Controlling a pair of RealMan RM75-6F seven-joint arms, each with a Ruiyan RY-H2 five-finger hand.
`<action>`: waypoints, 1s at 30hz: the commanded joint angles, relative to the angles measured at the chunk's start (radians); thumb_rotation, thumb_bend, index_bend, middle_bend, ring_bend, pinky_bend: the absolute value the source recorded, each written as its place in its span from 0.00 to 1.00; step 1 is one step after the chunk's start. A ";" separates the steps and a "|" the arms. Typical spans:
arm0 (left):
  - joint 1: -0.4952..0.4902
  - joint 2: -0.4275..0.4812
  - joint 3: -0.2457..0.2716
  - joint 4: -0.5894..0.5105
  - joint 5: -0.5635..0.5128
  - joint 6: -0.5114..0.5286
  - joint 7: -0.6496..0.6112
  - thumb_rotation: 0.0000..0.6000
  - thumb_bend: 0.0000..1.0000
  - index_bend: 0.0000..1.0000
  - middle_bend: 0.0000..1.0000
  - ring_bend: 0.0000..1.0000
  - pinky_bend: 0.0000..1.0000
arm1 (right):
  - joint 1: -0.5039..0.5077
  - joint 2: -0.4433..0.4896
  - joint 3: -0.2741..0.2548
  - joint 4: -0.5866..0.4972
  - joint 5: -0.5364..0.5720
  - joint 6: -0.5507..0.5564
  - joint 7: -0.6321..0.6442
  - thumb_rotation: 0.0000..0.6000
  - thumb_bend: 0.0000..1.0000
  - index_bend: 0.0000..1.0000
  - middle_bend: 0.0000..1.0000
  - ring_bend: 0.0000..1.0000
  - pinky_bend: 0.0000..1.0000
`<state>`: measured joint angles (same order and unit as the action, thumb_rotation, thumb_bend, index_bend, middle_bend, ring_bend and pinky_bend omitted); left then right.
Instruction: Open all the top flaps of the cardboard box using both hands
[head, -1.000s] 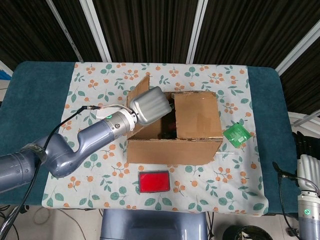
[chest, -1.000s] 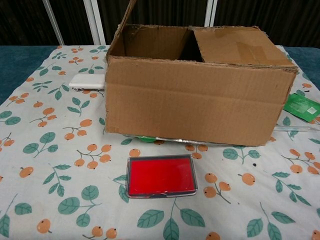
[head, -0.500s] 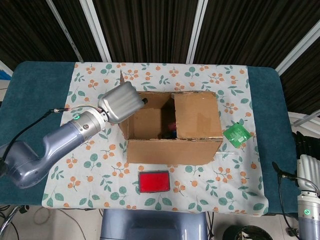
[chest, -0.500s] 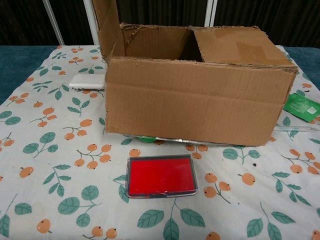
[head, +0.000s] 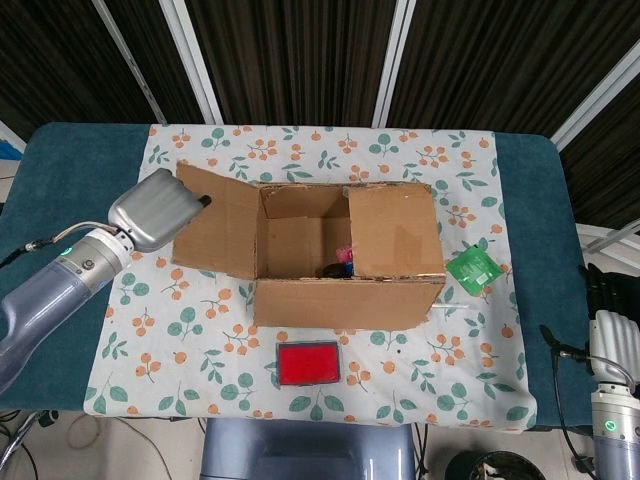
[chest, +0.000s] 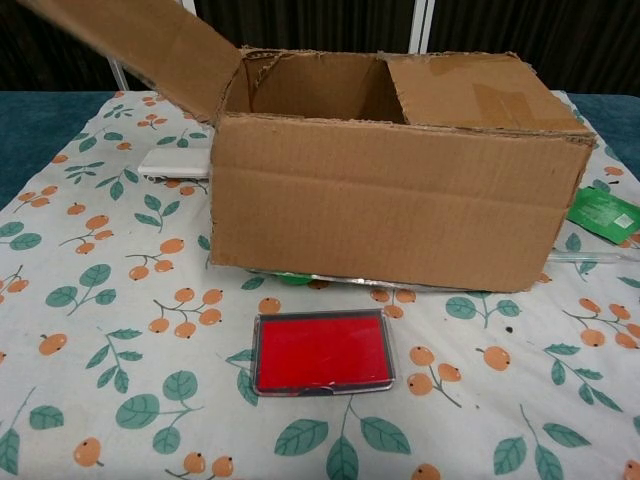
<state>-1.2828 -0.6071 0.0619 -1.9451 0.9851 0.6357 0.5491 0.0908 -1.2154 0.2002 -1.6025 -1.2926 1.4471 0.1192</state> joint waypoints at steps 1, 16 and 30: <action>0.079 -0.026 0.013 0.012 0.027 0.047 -0.028 1.00 1.00 0.34 0.61 0.54 0.57 | -0.001 0.000 0.000 -0.001 -0.001 0.002 -0.002 1.00 0.29 0.00 0.00 0.00 0.23; 0.513 -0.211 -0.038 0.013 0.111 0.613 -0.235 1.00 0.35 0.06 0.17 0.15 0.22 | 0.009 0.026 0.001 -0.021 -0.003 -0.008 -0.053 1.00 0.29 0.00 0.00 0.00 0.23; 0.896 -0.515 0.008 0.212 0.191 1.011 -0.280 1.00 0.18 0.00 0.00 0.00 0.00 | 0.153 0.159 0.059 -0.148 -0.050 -0.131 -0.240 1.00 0.33 0.00 0.00 0.00 0.23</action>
<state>-0.4383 -1.0593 0.0637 -1.7997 1.1467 1.5980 0.2938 0.1957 -1.0913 0.2354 -1.7170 -1.3311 1.3631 -0.0754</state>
